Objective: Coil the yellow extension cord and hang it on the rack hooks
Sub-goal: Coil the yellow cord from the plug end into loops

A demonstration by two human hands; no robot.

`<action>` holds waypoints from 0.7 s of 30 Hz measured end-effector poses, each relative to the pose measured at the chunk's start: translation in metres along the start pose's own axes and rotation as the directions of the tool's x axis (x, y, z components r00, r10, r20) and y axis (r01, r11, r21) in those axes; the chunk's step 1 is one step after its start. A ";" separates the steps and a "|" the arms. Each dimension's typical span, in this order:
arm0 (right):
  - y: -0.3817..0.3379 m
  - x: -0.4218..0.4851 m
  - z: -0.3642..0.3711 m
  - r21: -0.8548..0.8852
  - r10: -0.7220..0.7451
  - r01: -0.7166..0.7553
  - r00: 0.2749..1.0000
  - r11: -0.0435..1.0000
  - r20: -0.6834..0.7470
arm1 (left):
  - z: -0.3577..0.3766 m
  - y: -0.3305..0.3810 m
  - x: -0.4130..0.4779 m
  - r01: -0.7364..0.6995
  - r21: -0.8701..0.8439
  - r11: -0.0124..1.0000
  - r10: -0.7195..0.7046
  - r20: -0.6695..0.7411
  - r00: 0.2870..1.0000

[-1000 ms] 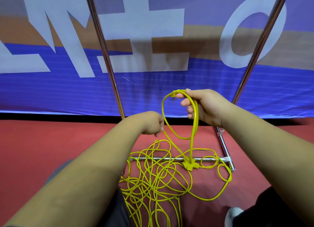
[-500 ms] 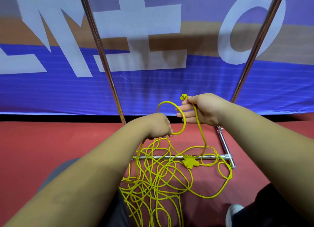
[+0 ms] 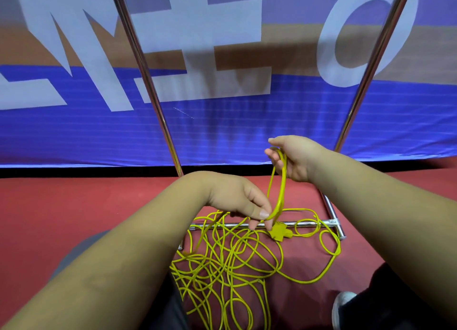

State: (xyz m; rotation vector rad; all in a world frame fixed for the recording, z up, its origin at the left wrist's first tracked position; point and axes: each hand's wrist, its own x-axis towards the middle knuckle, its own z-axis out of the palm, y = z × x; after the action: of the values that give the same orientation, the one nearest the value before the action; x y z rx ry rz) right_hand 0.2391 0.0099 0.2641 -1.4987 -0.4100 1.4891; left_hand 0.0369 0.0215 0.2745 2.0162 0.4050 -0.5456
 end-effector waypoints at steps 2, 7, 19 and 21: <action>-0.003 0.002 -0.003 0.027 0.006 -0.006 1.000 1.000 0.003 | 0.003 -0.006 0.002 0.027 -0.061 0.998 -0.024 0.040 0.999; -0.022 -0.006 -0.013 0.033 -0.032 0.031 0.999 0.999 0.014 | 0.007 -0.045 0.011 0.282 -0.109 0.953 -0.280 0.029 0.960; -0.051 -0.033 -0.044 0.035 -0.289 0.287 0.945 0.957 0.154 | 0.026 -0.137 -0.001 0.702 0.266 0.661 -0.739 0.066 0.671; -0.051 -0.032 -0.046 0.001 -0.295 0.298 0.944 0.955 0.148 | 0.029 -0.144 -0.004 0.733 0.234 0.639 -0.763 0.075 0.642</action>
State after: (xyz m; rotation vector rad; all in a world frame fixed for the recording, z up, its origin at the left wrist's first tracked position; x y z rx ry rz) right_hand 0.2936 -0.0080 0.3139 -1.2819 -0.7096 1.3595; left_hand -0.0434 0.0639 0.1594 1.8829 1.1578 -1.3073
